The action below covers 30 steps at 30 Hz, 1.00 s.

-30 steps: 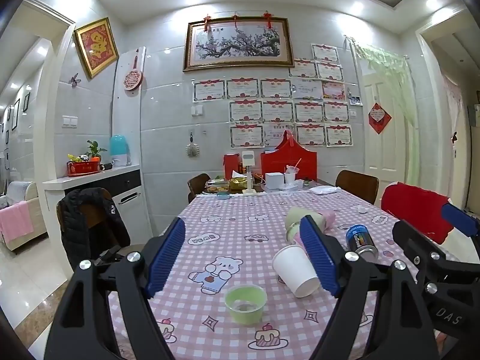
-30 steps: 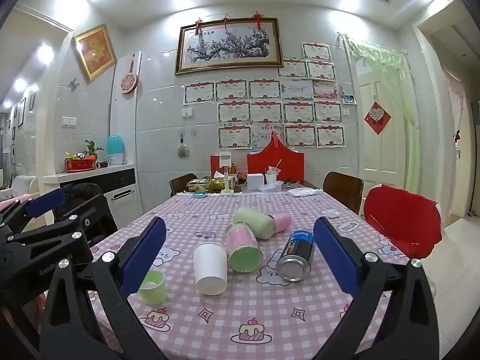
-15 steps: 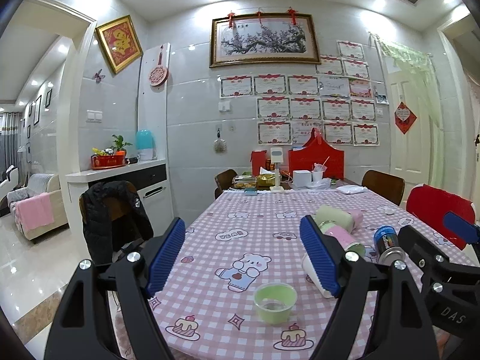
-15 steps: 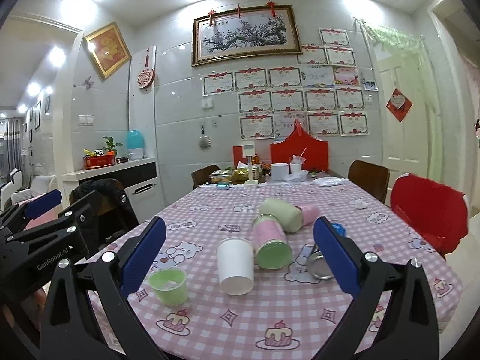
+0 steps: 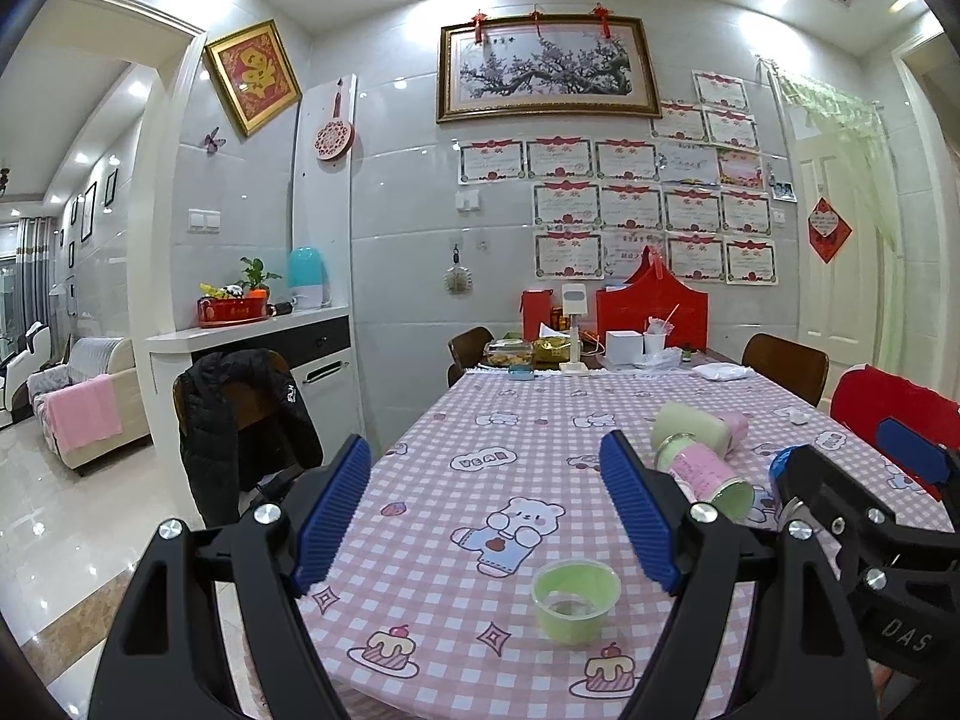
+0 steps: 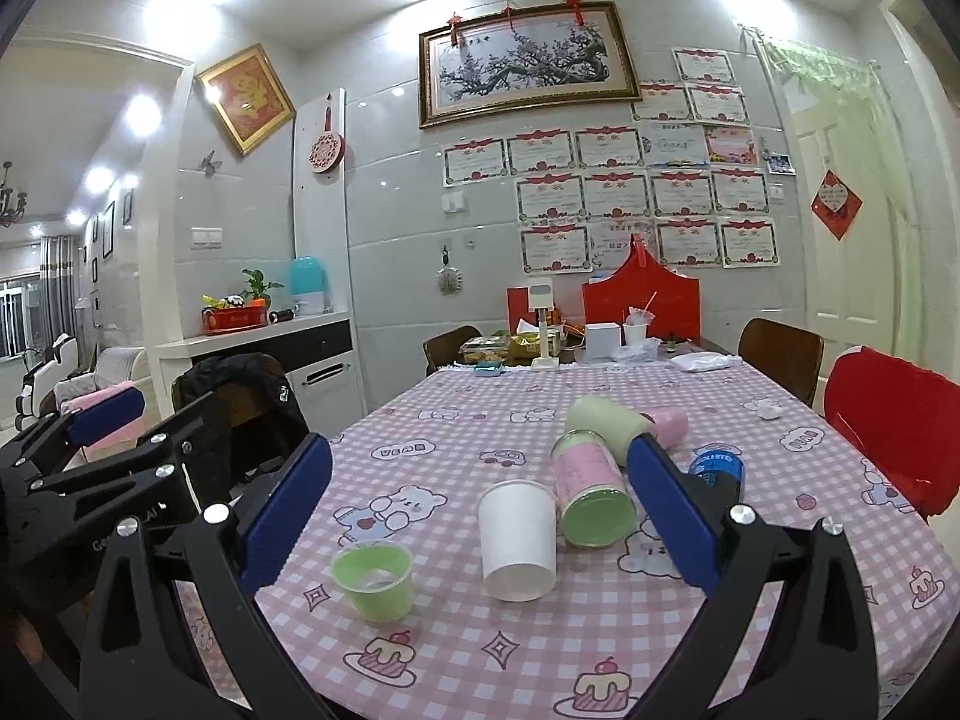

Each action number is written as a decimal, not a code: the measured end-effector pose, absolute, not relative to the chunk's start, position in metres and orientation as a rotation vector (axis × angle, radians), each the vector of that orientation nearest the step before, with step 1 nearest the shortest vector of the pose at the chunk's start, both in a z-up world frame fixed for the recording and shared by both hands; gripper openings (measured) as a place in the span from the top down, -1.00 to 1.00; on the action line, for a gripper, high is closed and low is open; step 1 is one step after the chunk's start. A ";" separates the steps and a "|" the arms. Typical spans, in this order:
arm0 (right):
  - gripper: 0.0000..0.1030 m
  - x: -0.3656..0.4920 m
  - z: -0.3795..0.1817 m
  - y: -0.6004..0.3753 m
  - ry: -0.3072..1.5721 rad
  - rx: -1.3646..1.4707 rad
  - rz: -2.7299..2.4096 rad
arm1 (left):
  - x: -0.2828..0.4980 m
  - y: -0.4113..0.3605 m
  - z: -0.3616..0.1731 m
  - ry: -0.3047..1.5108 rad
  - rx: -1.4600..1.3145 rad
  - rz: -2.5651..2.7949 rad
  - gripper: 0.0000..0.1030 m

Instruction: Flip cup upside down

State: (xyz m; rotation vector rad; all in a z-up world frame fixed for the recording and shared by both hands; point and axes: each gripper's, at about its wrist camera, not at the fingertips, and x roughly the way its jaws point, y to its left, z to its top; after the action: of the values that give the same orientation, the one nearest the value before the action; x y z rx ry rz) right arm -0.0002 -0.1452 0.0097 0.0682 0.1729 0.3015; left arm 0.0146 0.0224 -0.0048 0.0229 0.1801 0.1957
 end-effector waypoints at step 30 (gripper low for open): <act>-0.85 0.006 0.006 -0.147 0.204 0.078 0.295 | 0.018 0.020 -0.008 0.199 0.044 0.175 -0.51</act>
State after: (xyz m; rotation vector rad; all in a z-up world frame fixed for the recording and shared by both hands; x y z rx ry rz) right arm 0.0056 -0.1471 0.0057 0.0775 0.2037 0.2953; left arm 0.0184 0.0196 -0.0085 0.0440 0.1994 0.1747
